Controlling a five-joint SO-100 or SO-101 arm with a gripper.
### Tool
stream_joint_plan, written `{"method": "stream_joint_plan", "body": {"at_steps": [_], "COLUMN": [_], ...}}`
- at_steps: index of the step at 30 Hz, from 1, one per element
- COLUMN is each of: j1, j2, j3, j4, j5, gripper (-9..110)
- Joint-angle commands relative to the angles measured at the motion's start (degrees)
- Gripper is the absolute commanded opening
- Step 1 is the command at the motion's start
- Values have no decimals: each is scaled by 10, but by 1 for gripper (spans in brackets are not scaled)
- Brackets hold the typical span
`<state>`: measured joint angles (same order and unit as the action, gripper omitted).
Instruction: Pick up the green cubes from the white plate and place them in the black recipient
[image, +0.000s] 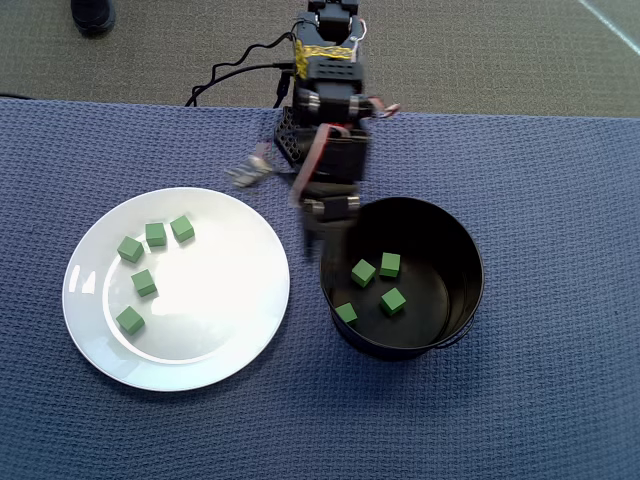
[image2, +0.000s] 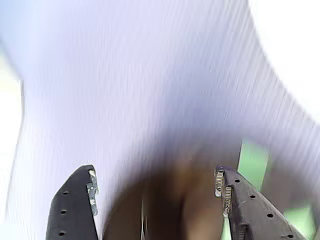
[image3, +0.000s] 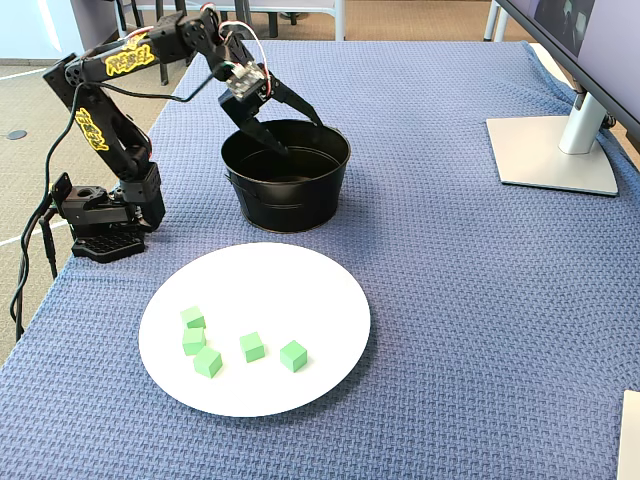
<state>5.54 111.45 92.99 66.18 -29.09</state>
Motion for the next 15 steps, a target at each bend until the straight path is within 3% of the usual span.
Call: {"method": "stream_joint_plan", "body": {"at_steps": [1,7,11,15], "j1": [119,272,318,338], "j2": [-58,-178,-264,-321], "j3": [-86,-39,-35,-30], "j4": [-22,-221,-253,-258], "j5": [-86,-189,-272,-425], "gripper": [23,23,24,26]}}
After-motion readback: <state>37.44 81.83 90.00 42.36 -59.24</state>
